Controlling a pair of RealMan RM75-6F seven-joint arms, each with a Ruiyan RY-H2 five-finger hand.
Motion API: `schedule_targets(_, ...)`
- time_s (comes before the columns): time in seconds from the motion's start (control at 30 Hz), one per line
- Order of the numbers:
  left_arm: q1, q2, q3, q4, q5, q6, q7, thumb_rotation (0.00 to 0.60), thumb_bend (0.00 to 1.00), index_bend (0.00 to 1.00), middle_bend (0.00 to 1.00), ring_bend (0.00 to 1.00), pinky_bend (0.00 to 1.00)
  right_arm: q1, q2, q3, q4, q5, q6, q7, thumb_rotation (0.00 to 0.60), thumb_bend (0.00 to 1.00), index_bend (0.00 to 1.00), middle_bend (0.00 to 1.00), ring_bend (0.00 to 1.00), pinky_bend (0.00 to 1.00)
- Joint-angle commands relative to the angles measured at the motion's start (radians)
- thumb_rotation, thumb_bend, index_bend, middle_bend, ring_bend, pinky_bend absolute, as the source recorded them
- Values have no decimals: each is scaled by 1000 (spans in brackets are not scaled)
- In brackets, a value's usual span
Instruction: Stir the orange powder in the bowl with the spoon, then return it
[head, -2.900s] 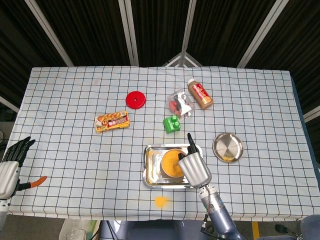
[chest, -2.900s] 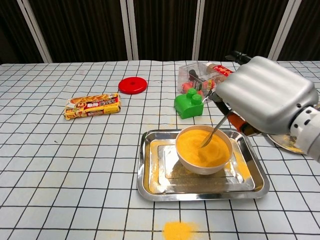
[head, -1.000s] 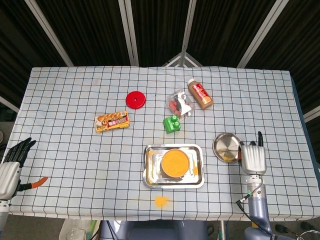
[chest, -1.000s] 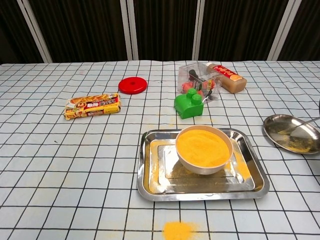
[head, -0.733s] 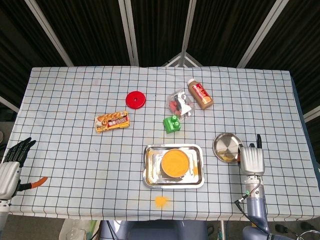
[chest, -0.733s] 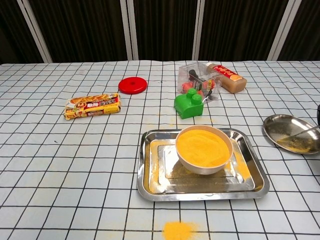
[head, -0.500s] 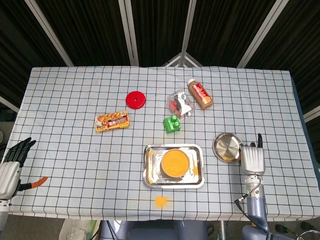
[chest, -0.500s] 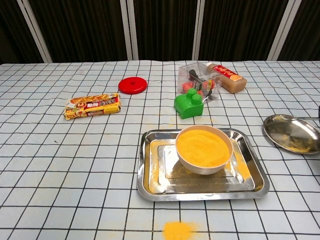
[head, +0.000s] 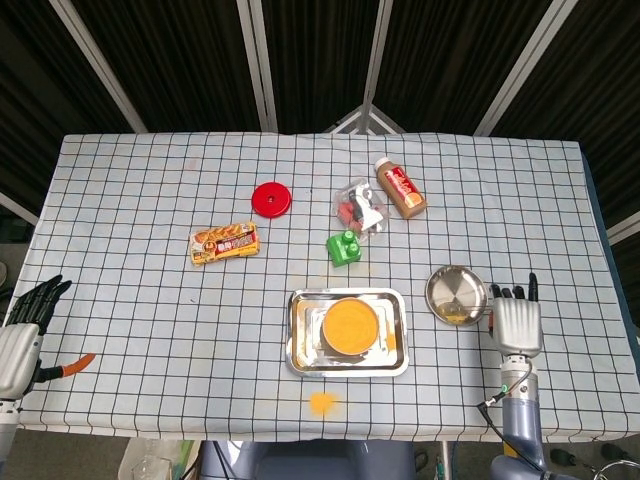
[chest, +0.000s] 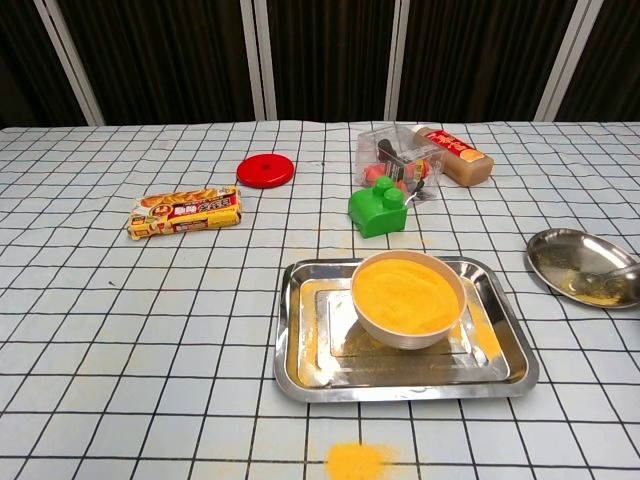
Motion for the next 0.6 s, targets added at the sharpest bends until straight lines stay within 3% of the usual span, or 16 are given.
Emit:
schedule_targets(0.03, 0, 0, 0, 0, 0, 0, 0, 600, 0, 40, 0, 0, 0, 2, 0, 2, -2, -1, -2, -2, 600, 551, 239, 393, 250, 0)
schedule_targets(0.3, -1, 0, -1, 0, -3, -2, 1, 600, 0, 40, 0, 0, 0, 3, 16, -1, -24, -10, 3, -27, 600, 491, 27, 188, 90, 0)
schedule_targets(0.47, 0, 1, 0, 1, 1, -1, -1, 600, 0, 40, 0, 0, 0, -14, 80, -15, -102, -40, 27, -32, 600, 481, 21, 125, 21, 0)
schedule_targets(0.6, -1, 4, 4, 7, 7, -3, 2, 600, 0, 28, 0, 0, 0, -53, 173, -69, -181, -121, 62, 7, 600, 474, 11, 86, 1, 0)
